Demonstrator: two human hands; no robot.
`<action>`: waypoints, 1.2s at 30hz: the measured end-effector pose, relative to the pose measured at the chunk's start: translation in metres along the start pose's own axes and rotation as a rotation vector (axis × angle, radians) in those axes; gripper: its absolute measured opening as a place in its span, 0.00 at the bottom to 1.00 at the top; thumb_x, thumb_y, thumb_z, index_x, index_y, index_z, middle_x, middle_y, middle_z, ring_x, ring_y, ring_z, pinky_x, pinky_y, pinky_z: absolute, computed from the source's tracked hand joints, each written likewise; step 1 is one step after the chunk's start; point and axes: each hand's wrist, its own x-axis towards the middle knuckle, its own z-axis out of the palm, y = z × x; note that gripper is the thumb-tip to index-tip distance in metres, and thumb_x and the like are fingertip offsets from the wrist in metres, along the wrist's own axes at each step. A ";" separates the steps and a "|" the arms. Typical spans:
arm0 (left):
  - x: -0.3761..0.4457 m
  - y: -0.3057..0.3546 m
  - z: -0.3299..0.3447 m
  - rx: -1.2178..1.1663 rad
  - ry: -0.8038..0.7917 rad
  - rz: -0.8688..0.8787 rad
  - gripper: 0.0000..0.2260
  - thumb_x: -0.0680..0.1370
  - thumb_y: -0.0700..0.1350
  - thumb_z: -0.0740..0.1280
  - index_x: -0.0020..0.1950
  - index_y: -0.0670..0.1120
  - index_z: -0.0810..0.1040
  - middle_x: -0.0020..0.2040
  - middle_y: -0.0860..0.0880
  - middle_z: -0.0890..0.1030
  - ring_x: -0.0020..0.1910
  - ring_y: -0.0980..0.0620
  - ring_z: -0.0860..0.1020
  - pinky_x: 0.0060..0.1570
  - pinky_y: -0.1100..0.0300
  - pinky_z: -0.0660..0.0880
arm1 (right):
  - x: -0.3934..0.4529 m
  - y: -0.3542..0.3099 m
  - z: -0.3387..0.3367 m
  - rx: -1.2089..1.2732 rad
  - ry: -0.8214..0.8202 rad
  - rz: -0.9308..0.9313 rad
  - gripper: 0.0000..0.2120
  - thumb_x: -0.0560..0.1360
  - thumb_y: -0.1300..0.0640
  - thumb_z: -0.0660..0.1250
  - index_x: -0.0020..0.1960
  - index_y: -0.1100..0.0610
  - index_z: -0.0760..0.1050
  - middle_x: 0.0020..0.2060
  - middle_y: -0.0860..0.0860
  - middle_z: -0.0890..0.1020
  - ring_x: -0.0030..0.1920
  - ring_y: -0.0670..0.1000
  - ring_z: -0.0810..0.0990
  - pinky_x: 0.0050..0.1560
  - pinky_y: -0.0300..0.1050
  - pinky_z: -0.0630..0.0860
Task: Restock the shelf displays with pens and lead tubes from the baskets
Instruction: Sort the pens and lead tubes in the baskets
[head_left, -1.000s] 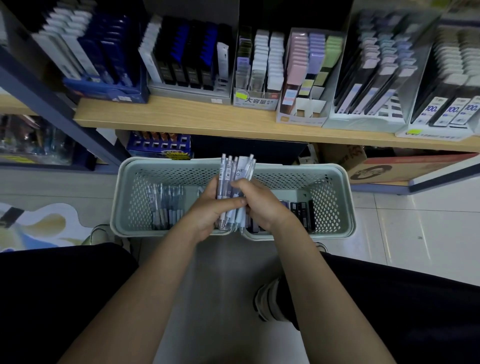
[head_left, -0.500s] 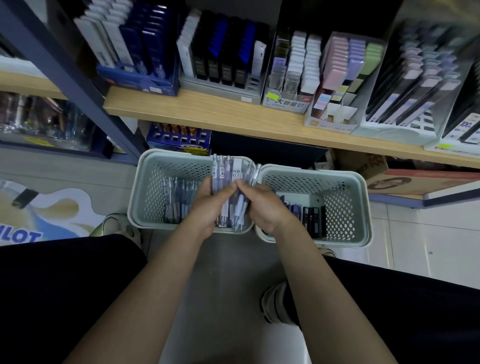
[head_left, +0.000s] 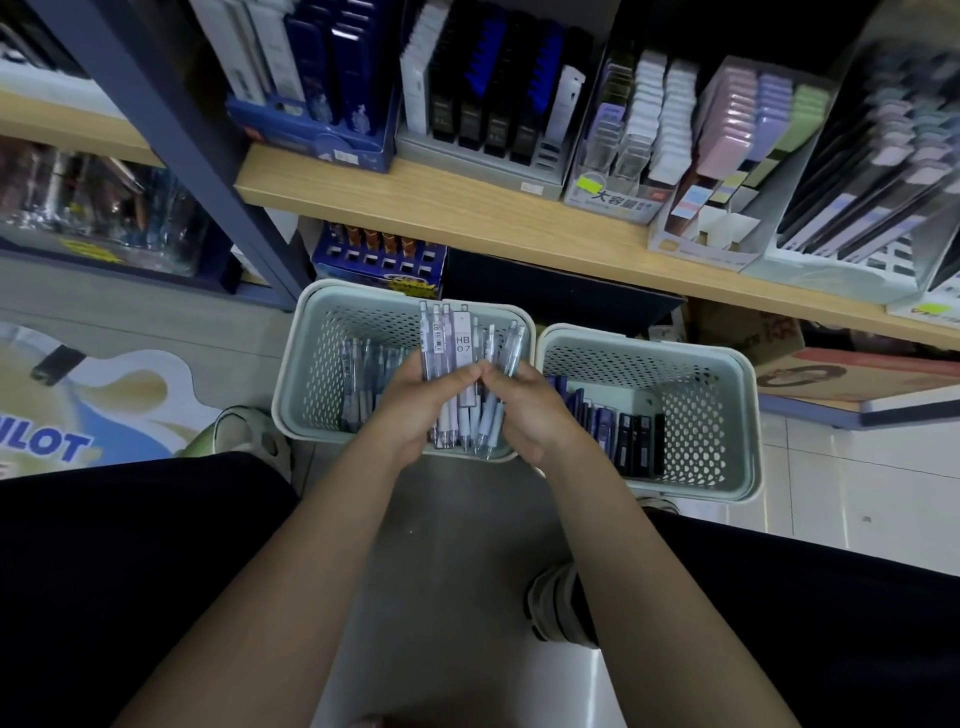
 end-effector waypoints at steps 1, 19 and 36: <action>0.001 0.000 -0.001 0.010 -0.001 -0.007 0.21 0.73 0.47 0.78 0.63 0.45 0.79 0.55 0.50 0.86 0.58 0.51 0.83 0.67 0.45 0.73 | 0.001 0.000 -0.001 -0.004 0.003 0.013 0.14 0.83 0.58 0.63 0.66 0.60 0.74 0.59 0.53 0.82 0.60 0.47 0.80 0.63 0.42 0.74; -0.006 -0.008 -0.037 0.208 0.060 -0.017 0.13 0.79 0.41 0.71 0.63 0.44 0.76 0.51 0.46 0.85 0.44 0.54 0.85 0.42 0.60 0.80 | 0.018 -0.007 0.006 -0.018 0.056 -0.082 0.12 0.81 0.55 0.68 0.61 0.58 0.73 0.48 0.56 0.85 0.48 0.51 0.85 0.51 0.48 0.80; -0.004 -0.017 -0.042 0.141 0.074 -0.102 0.09 0.78 0.38 0.70 0.57 0.42 0.77 0.45 0.44 0.85 0.36 0.56 0.84 0.34 0.66 0.78 | 0.022 0.024 0.011 -0.260 0.026 -0.054 0.15 0.80 0.43 0.64 0.53 0.54 0.80 0.54 0.51 0.83 0.62 0.51 0.78 0.67 0.54 0.66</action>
